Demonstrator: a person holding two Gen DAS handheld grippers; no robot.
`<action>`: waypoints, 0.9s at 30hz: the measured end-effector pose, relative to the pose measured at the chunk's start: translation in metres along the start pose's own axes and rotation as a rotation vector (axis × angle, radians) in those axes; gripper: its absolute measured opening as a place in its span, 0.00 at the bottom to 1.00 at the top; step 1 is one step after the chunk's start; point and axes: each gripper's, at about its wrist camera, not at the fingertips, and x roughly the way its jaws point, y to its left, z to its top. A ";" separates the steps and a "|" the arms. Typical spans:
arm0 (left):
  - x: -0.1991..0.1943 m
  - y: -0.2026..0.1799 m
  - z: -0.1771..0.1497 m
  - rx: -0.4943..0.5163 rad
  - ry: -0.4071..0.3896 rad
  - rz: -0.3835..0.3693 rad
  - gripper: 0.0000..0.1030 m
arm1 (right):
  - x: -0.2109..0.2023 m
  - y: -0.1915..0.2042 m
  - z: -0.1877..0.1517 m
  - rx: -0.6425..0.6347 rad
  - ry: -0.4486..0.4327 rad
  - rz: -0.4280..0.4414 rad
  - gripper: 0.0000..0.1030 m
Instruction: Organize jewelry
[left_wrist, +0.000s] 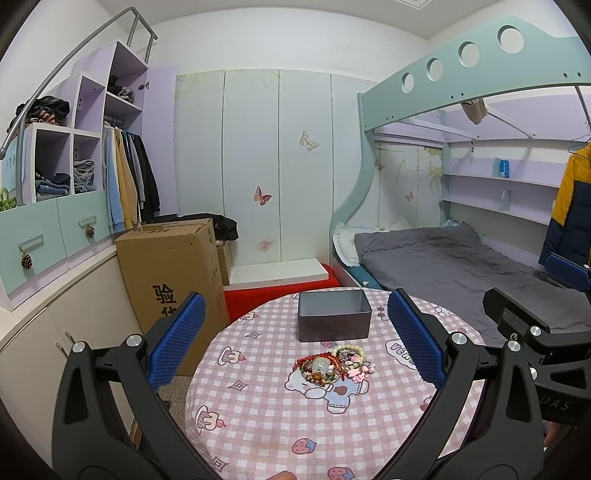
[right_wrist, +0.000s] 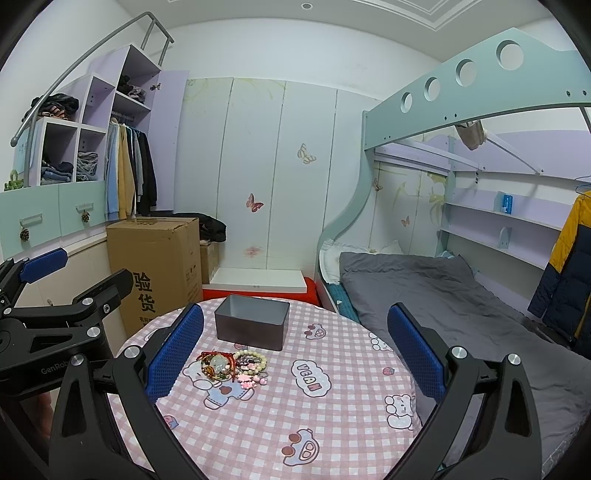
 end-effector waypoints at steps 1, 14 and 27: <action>0.000 0.000 0.000 0.000 0.001 0.001 0.94 | 0.000 0.000 0.000 0.000 0.000 0.000 0.93; 0.002 0.001 0.000 -0.001 0.005 0.001 0.94 | 0.000 0.002 -0.001 0.000 0.008 0.003 0.93; 0.013 0.002 -0.005 0.001 0.019 0.007 0.94 | 0.006 -0.003 -0.001 0.010 0.024 0.027 0.93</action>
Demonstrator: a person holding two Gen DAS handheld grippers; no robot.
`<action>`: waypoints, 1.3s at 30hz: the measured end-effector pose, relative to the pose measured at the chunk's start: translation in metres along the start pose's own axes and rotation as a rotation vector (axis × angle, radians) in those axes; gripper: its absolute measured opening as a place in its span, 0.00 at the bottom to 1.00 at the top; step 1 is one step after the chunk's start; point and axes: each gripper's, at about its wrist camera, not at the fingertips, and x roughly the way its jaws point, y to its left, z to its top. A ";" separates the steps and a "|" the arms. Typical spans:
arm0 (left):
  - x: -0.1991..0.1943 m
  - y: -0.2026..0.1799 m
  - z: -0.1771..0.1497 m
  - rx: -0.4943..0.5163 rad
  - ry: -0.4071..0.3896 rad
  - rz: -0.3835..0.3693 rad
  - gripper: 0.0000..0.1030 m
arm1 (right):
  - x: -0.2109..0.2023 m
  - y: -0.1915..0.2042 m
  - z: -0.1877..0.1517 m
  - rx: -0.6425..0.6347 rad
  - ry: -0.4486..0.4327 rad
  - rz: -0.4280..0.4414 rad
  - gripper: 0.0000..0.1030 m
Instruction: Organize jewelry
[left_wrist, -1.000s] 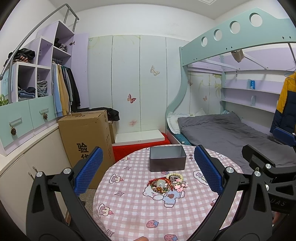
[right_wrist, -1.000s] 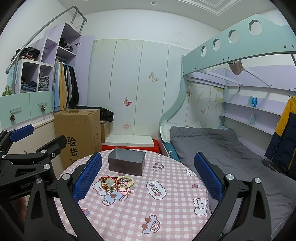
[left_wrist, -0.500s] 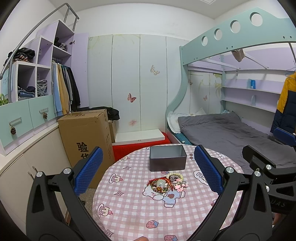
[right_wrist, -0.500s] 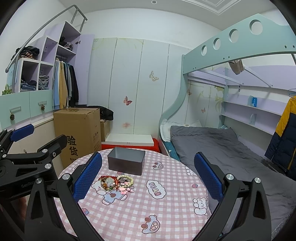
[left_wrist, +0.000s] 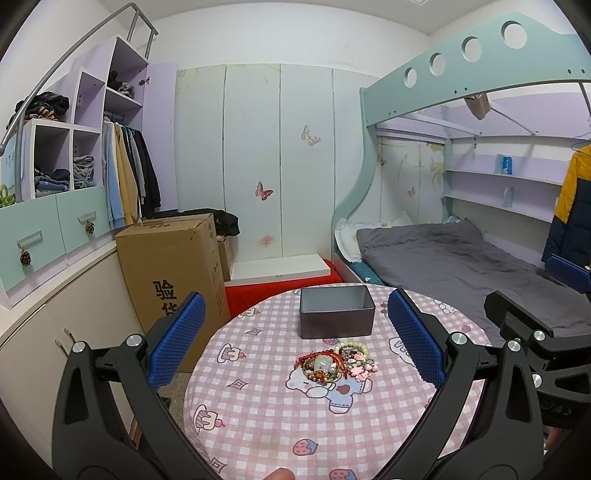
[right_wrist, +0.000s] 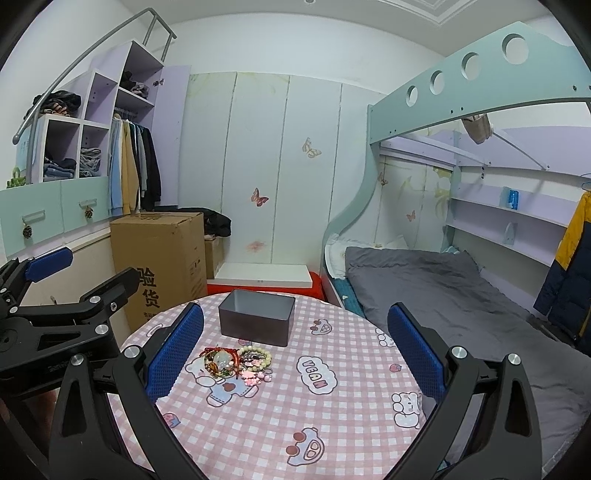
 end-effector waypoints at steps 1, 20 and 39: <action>0.002 0.000 -0.001 0.002 0.003 0.000 0.94 | 0.000 -0.001 0.000 0.006 -0.001 0.005 0.93; 0.048 0.010 -0.026 -0.008 0.111 -0.008 0.94 | 0.039 -0.001 -0.015 0.033 0.101 0.045 0.93; 0.167 0.057 -0.103 -0.135 0.515 -0.110 0.94 | 0.135 -0.016 -0.068 0.096 0.359 0.072 0.90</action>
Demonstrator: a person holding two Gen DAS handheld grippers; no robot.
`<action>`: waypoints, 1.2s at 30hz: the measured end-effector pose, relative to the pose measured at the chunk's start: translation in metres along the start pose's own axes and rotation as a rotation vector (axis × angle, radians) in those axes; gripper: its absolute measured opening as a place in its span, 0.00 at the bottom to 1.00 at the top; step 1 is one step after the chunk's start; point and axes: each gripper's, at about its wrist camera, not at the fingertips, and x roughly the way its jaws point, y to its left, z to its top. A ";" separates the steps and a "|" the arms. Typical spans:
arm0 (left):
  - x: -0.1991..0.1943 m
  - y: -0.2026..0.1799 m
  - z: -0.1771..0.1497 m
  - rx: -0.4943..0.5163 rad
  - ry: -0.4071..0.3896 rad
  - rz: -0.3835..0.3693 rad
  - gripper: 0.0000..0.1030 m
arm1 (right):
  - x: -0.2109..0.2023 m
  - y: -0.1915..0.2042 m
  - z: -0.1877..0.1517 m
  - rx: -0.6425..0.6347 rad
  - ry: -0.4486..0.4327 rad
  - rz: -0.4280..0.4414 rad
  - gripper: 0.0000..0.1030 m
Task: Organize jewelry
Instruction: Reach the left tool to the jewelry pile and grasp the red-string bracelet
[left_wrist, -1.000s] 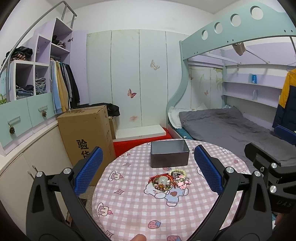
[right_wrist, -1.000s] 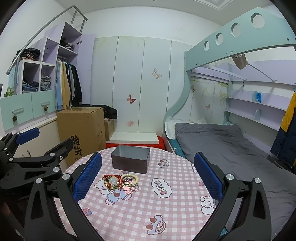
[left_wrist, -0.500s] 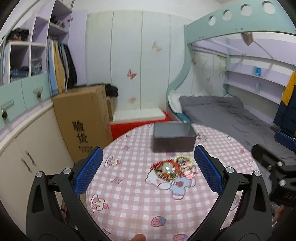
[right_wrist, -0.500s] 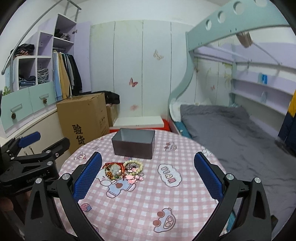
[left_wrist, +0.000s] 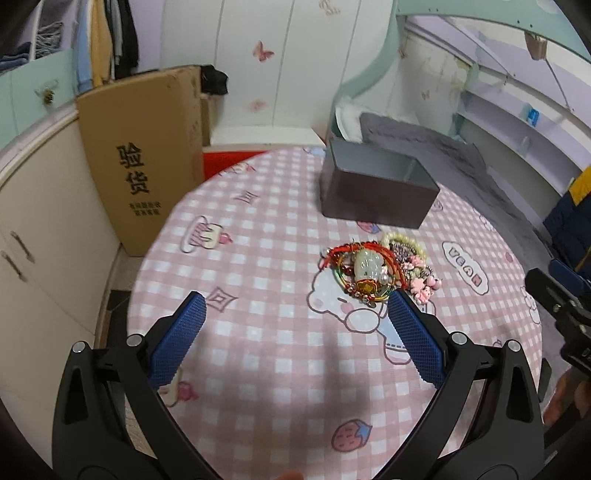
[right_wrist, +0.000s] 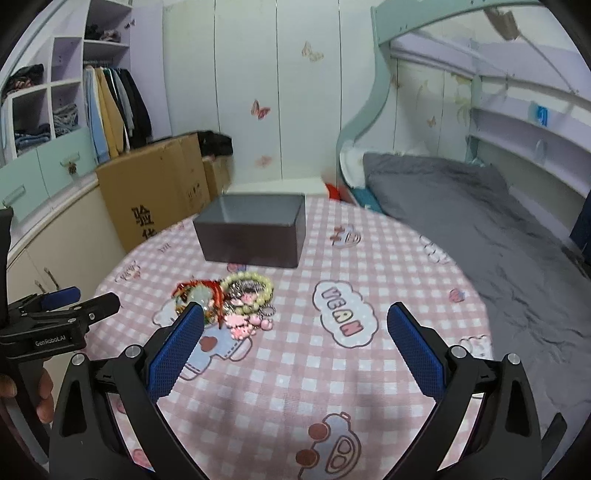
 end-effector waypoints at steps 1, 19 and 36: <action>0.004 -0.004 0.000 0.017 0.002 -0.003 0.93 | 0.005 -0.001 -0.001 -0.001 0.012 0.004 0.87; 0.080 -0.044 0.005 0.175 0.164 -0.117 0.31 | 0.055 -0.005 -0.008 -0.008 0.134 0.060 0.78; 0.024 0.009 0.027 0.027 0.023 -0.221 0.12 | 0.082 -0.010 0.010 0.043 0.187 0.151 0.47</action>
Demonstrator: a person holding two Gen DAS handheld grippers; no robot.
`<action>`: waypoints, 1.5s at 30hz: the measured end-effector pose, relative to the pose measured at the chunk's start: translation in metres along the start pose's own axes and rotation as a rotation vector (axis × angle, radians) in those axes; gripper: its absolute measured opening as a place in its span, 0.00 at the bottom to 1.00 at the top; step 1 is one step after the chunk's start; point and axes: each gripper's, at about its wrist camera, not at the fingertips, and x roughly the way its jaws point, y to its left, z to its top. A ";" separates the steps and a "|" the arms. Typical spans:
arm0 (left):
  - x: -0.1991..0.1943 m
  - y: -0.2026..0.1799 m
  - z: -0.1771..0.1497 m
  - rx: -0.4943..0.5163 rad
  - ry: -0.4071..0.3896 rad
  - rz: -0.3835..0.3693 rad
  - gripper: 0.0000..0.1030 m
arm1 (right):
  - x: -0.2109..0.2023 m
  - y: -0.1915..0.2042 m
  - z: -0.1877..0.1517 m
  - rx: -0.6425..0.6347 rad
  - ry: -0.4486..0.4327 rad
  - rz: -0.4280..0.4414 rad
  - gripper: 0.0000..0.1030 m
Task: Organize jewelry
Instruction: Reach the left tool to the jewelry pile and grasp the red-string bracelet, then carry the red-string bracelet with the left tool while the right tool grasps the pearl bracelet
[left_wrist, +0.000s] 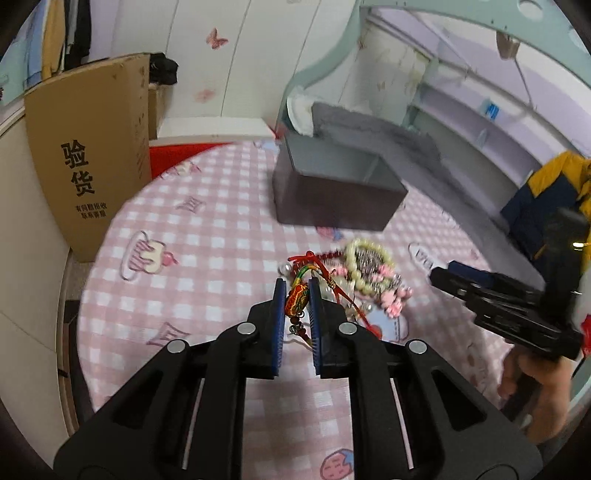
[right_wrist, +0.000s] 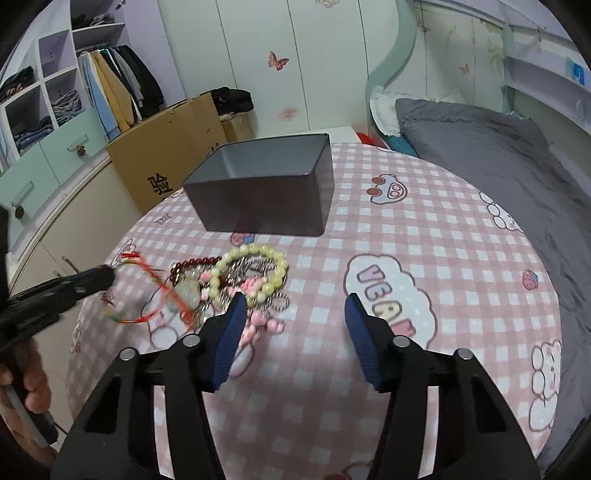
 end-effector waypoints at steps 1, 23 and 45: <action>-0.005 0.001 0.002 0.000 -0.011 -0.003 0.12 | 0.003 0.000 0.003 0.003 0.001 0.002 0.46; -0.025 -0.010 0.032 0.030 -0.073 -0.095 0.12 | 0.001 0.015 0.032 -0.110 0.035 0.095 0.07; -0.003 -0.066 0.139 0.171 -0.190 -0.152 0.12 | -0.027 0.019 0.124 -0.136 -0.164 0.116 0.07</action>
